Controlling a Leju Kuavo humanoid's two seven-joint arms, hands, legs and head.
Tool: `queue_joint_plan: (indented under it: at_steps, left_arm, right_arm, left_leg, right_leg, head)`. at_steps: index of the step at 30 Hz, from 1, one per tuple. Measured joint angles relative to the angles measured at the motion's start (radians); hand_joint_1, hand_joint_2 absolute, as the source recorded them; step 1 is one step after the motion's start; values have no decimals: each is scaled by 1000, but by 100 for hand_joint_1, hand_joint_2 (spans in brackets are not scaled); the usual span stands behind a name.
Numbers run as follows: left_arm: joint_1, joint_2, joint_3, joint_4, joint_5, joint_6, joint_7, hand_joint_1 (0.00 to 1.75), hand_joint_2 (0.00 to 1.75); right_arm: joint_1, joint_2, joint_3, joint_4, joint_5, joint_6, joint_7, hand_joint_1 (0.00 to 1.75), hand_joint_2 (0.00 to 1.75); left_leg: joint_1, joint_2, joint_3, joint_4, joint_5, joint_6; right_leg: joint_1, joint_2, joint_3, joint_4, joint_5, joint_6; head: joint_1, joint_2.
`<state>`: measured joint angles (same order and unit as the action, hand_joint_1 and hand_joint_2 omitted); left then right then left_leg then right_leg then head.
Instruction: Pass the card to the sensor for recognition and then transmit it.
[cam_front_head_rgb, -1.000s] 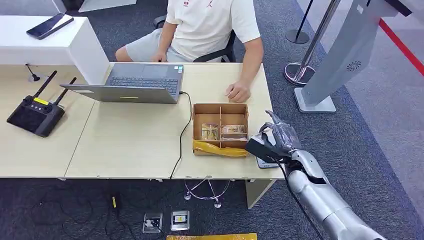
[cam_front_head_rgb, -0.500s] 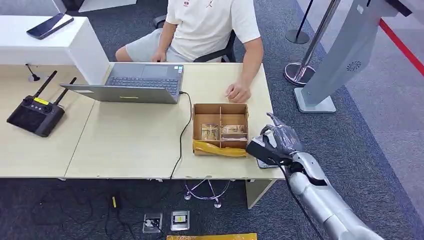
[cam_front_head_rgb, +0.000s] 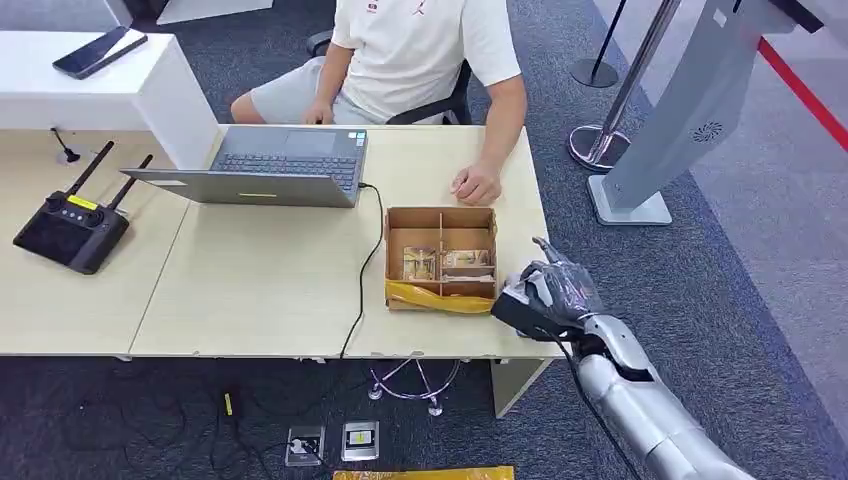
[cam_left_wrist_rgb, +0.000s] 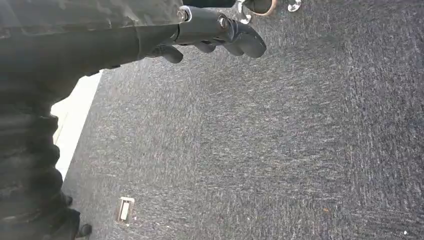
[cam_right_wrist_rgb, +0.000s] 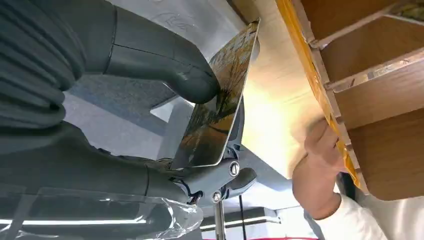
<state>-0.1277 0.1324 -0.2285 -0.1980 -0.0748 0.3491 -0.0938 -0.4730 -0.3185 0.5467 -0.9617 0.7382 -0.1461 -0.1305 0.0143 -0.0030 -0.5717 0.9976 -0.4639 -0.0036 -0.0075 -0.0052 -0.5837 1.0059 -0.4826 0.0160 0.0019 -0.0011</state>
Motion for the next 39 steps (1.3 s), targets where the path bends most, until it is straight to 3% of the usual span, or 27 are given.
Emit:
queue_joint_plan:
  at_steps: [39]
  left_arm:
    - [0, -4, 2, 0, 18, 16, 11, 0, 175]
  right_arm:
    - [34, -16, -9, 0, -47, -10, 3, 175, 175]
  left_leg:
    - [0, 0, 0, 0, 0, 0]
  right_leg:
    - [0, 0, 0, 0, 0, 0]
  head:
    - [0, 0]
